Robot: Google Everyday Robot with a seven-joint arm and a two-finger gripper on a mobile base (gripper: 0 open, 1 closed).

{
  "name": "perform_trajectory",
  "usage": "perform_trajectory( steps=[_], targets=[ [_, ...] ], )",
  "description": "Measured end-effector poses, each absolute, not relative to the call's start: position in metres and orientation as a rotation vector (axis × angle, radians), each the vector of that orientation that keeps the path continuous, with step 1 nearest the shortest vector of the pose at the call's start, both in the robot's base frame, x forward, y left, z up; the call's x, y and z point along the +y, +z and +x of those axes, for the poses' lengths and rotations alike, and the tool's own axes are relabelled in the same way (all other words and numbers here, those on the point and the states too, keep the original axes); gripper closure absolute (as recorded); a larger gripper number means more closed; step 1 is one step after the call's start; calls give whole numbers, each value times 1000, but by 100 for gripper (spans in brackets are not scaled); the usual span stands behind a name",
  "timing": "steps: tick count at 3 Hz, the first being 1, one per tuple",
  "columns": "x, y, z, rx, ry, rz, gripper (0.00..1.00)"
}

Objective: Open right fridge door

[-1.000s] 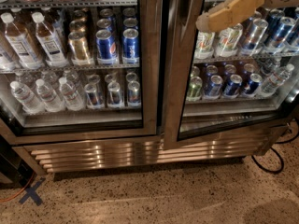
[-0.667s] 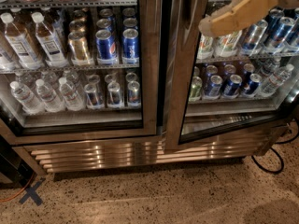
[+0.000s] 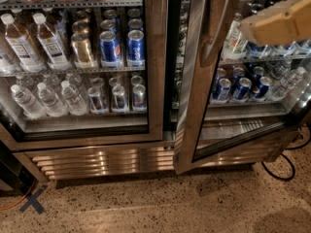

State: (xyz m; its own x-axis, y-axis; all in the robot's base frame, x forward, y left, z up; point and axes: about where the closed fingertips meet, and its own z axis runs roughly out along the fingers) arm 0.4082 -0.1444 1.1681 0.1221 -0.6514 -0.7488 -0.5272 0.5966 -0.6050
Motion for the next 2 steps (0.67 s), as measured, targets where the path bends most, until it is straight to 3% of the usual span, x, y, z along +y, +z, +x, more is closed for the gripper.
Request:
perform_trajectory(
  steps=[2],
  targets=[
    [-144,1168,408,1530,-120,-1033,0]
  ],
)
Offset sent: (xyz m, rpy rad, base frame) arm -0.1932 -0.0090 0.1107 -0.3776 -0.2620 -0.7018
